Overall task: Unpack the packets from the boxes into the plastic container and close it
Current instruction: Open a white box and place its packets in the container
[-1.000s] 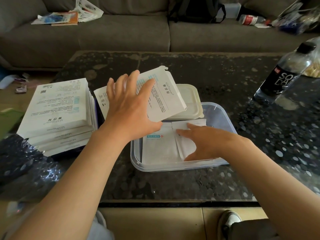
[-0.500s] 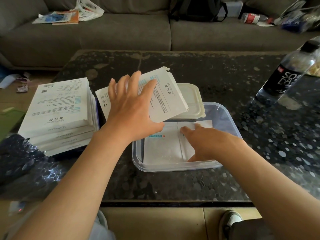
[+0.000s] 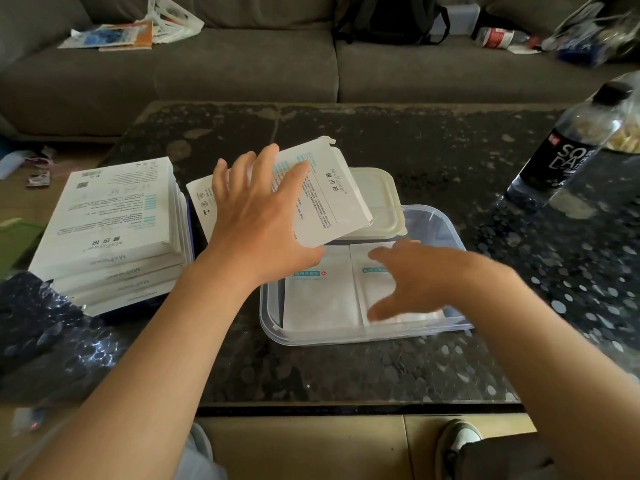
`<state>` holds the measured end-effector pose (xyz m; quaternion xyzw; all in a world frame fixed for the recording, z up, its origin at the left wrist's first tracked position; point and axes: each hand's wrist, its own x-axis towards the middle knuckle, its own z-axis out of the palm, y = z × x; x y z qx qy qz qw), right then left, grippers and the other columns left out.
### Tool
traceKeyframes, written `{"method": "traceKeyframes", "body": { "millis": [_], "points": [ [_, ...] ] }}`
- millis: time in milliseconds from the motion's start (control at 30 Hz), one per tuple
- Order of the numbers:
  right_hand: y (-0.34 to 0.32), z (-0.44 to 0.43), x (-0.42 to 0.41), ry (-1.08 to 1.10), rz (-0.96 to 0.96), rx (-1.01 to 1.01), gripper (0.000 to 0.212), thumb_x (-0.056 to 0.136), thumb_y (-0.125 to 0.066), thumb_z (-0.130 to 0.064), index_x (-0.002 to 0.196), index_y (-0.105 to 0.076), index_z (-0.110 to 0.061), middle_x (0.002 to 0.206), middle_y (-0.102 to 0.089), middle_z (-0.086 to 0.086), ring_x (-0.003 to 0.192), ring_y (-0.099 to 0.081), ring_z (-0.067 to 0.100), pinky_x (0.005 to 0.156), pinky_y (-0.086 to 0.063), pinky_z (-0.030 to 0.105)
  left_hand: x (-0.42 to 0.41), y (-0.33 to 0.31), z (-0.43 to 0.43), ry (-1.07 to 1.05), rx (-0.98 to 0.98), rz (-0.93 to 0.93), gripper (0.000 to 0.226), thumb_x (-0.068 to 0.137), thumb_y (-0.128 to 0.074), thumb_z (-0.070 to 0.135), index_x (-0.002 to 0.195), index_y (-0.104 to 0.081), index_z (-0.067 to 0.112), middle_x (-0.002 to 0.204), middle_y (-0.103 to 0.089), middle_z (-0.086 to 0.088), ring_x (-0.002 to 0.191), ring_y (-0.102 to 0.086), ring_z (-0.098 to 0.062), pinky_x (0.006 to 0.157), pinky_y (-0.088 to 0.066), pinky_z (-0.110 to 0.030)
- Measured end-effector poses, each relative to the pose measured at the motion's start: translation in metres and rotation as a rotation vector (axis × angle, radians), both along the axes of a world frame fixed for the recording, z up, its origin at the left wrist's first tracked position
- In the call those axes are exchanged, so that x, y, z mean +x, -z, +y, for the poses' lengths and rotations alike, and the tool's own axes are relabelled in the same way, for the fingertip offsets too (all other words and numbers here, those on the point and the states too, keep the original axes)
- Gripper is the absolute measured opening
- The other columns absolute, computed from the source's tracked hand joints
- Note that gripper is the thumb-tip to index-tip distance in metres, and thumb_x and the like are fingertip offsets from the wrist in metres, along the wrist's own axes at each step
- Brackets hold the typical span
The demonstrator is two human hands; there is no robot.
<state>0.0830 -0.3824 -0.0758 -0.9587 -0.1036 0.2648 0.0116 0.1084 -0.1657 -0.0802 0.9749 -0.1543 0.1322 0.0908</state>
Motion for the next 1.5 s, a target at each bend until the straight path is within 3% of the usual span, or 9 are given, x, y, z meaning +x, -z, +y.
{"method": "traceKeyframes", "body": {
  "millis": [67,167,233,367,633,900,1167,1367,1500],
  "points": [
    [-0.024,-0.011,0.004,0.069,-0.093,0.149,0.061,0.089,-0.069,-0.049,0.143,-0.048,-0.029,0.144,-0.053,-0.006,0.125,-0.056,0.017,0.106,-0.046,0.037,0.001,0.0,0.001,0.013,0.002,0.009,0.11,0.057,-0.068,0.066,0.154,-0.033,0.025,0.163,-0.024,-0.013,0.15,-0.02,-0.039,0.124,-0.004,-0.064],
    [-0.043,-0.022,0.009,0.273,-0.349,0.561,0.014,0.094,-0.068,-0.021,0.108,-0.069,-0.021,0.096,-0.074,-0.004,0.077,-0.072,0.006,0.075,-0.06,0.026,0.001,-0.001,0.001,0.055,0.021,0.001,0.11,0.056,-0.068,0.068,0.152,-0.035,0.026,0.162,-0.024,-0.012,0.15,-0.02,-0.039,0.124,-0.003,-0.064],
    [-0.043,-0.022,0.01,0.363,-0.434,0.768,0.008,0.092,-0.071,-0.01,0.098,-0.07,-0.016,0.082,-0.073,-0.001,0.066,-0.073,0.007,0.062,-0.062,0.024,0.0,0.0,0.0,0.105,0.003,-0.01,0.11,0.056,-0.07,0.068,0.152,-0.037,0.026,0.161,-0.026,-0.011,0.149,-0.022,-0.038,0.124,-0.003,-0.063],
    [-0.025,-0.017,0.013,0.392,-0.386,0.954,0.011,0.088,-0.075,-0.009,0.098,-0.07,-0.01,0.092,-0.076,0.001,0.076,-0.076,0.013,0.066,-0.063,0.03,-0.003,-0.001,-0.002,0.195,-0.035,-0.041,0.11,0.056,-0.075,0.067,0.151,-0.04,0.024,0.161,-0.029,-0.011,0.149,-0.025,-0.037,0.124,-0.008,-0.063],
    [-0.012,-0.017,0.021,0.382,-0.268,1.037,0.02,0.085,-0.078,-0.017,0.103,-0.069,-0.016,0.093,-0.076,-0.01,0.085,-0.075,0.005,0.066,-0.062,0.026,-0.007,0.001,-0.01,0.326,-0.091,-0.133,0.103,0.058,-0.079,0.063,0.146,-0.04,0.024,0.158,-0.036,-0.015,0.145,-0.032,-0.039,0.123,-0.014,-0.065],
    [-0.003,-0.01,0.028,0.273,-0.399,0.891,0.026,0.087,-0.078,-0.021,0.11,-0.066,-0.019,0.093,-0.07,-0.014,0.085,-0.072,0.006,0.064,-0.06,0.02,-0.01,0.001,-0.016,0.369,-0.09,-0.177,0.101,0.06,-0.079,0.062,0.144,-0.039,0.023,0.156,-0.038,-0.018,0.144,-0.034,-0.041,0.122,-0.017,-0.065],
    [-0.006,-0.013,0.025,0.316,-0.238,0.982,0.029,0.094,-0.068,-0.011,0.119,-0.07,-0.027,0.107,-0.073,-0.01,0.095,-0.073,0.014,0.073,-0.064,0.038,-0.006,0.001,-0.01,0.333,-0.076,-0.115,0.105,0.057,-0.08,0.063,0.146,-0.04,0.025,0.158,-0.035,-0.013,0.146,-0.031,-0.037,0.123,-0.015,-0.065],
    [-0.012,-0.022,0.025,0.422,-0.258,1.074,0.012,0.094,-0.068,-0.018,0.102,-0.077,-0.017,0.103,-0.077,-0.006,0.092,-0.075,0.016,0.079,-0.063,0.041,0.0,0.0,0.005,0.254,-0.023,-0.046,0.105,0.056,-0.077,0.066,0.148,-0.044,0.025,0.158,-0.034,-0.009,0.147,-0.03,-0.037,0.124,-0.013,-0.065],
    [-0.017,-0.027,0.023,0.467,-0.349,1.081,0.01,0.095,-0.067,-0.017,0.101,-0.074,-0.015,0.104,-0.076,-0.006,0.093,-0.075,0.012,0.074,-0.063,0.033,0.001,-0.003,0.012,0.198,-0.026,-0.004,0.107,0.056,-0.075,0.067,0.149,-0.043,0.026,0.159,-0.031,-0.007,0.148,-0.028,-0.036,0.124,-0.012,-0.065]
  ]
}}
